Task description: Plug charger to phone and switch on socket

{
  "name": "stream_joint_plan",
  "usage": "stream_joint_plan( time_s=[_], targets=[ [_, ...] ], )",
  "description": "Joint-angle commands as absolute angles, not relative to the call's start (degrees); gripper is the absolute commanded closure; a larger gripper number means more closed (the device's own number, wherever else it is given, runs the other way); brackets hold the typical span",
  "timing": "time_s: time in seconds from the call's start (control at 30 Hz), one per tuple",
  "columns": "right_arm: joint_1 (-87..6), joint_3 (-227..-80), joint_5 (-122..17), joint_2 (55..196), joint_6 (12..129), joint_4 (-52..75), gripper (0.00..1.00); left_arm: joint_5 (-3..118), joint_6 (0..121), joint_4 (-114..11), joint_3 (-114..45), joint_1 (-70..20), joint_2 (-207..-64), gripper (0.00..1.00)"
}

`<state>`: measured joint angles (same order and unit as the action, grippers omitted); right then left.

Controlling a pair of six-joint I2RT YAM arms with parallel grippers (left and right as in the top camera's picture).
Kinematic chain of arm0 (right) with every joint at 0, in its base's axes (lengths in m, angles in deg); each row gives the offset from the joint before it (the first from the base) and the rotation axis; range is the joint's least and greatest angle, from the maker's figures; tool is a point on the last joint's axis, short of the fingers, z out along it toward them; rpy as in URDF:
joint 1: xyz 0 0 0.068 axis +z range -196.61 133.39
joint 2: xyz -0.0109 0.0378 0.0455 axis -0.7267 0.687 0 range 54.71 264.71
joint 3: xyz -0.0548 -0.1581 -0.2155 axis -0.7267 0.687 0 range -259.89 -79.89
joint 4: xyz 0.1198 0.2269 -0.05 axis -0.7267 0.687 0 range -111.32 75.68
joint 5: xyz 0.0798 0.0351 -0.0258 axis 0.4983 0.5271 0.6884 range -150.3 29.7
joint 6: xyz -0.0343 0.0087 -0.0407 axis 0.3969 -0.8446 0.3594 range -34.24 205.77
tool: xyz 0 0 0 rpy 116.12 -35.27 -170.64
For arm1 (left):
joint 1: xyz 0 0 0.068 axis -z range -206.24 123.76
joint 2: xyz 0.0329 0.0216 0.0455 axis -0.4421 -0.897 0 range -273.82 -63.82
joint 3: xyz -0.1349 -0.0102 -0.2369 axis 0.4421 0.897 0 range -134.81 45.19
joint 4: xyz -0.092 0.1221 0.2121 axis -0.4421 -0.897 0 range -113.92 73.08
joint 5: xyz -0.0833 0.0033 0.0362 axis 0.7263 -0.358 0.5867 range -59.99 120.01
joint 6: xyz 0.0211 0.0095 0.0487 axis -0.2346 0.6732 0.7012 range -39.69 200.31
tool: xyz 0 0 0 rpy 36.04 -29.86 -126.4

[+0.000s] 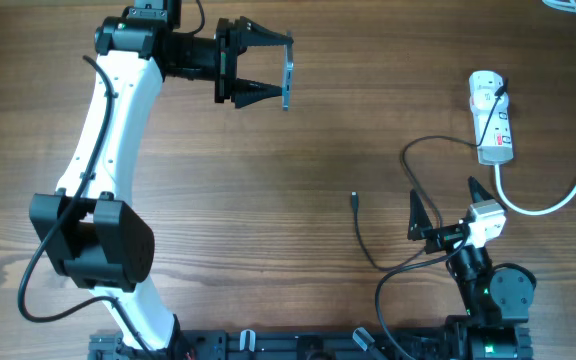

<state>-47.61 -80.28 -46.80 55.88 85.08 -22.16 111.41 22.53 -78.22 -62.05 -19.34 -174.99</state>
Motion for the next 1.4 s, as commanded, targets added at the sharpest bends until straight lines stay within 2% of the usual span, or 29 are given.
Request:
stream_joint_plan(
  time_s=[0.0,0.63,0.67,0.7,0.73,0.83,0.93,0.97,1.0,1.07,1.2,1.23,1.27,1.3,1.37],
  targets=[
    [-47.32,-80.26,-46.3,55.62,85.62,-22.29,0.0,112.81,22.38,-78.22,-62.47,-19.71,-172.9,0.32],
    [-47.32,-80.26,-44.2,55.62,84.27,-22.77,0.0,112.86,22.4,-78.22,-62.47,-19.71,-172.9,0.32],
    [-47.32,-80.26,-39.26,55.64,79.11,-22.79,0.0,112.86,22.38,-78.24,-62.47,-19.71,-172.9,0.32],
    [-47.32,-80.26,-28.02,55.66,61.82,-23.42,0.01,112.86,22.4,-78.22,-62.47,-19.69,-172.9,0.32],
    [-47.32,-80.26,-22.12,55.66,50.04,-23.38,0.0,112.86,22.4,-78.22,-62.47,-19.69,-172.9,0.32],
    [-47.32,-80.23,-15.87,55.73,20.88,-23.86,0.0,112.86,22.38,-78.22,-62.47,-19.71,-172.9,0.32],
    [-47.32,-80.74,-8.9,55.73,19.53,-47.05,0.0,112.86,22.38,-78.24,-62.47,-19.71,-172.9,0.32],
    [-47.32,-82.86,-9.47,55.73,18.96,-50.77,0.0,112.86,22.38,-78.24,-62.47,-19.71,-172.9,0.32],
    [-47.32,-86.11,-9.91,55.92,20.16,-48.8,0.0,112.86,22.38,-78.22,-62.47,-19.71,-172.9,0.32],
    [-47.34,-96.04,-10.06,58.7,30.61,-34.4,0.01,112.83,22.38,-78.22,-62.47,-19.71,-172.9,0.32],
    [-47.32,-127.66,-17.8,81.13,59.46,14.72,0.01,112.83,21.61,-78.22,-62.47,-19.71,-172.9,0.33],
    [-47.32,-133.0,-18.04,86.11,62.69,19.96,0.0,112.83,21.5,-78.22,-62.47,-19.71,-172.9,0.33],
    [-47.32,-135.68,-16.38,89.3,61.1,20.66,0.0,112.83,21.5,-78.22,-62.47,-19.71,-172.9,0.33],
    [-47.32,-137.32,-11.74,91.84,56.79,19.11,0.0,112.83,21.53,-78.22,-62.47,-19.71,-172.9,0.33],
    [-47.3,-138.44,-0.31,95.29,55.53,12.95,0.0,112.81,21.53,-78.22,-62.47,-19.71,-172.9,0.34]
  ],
)
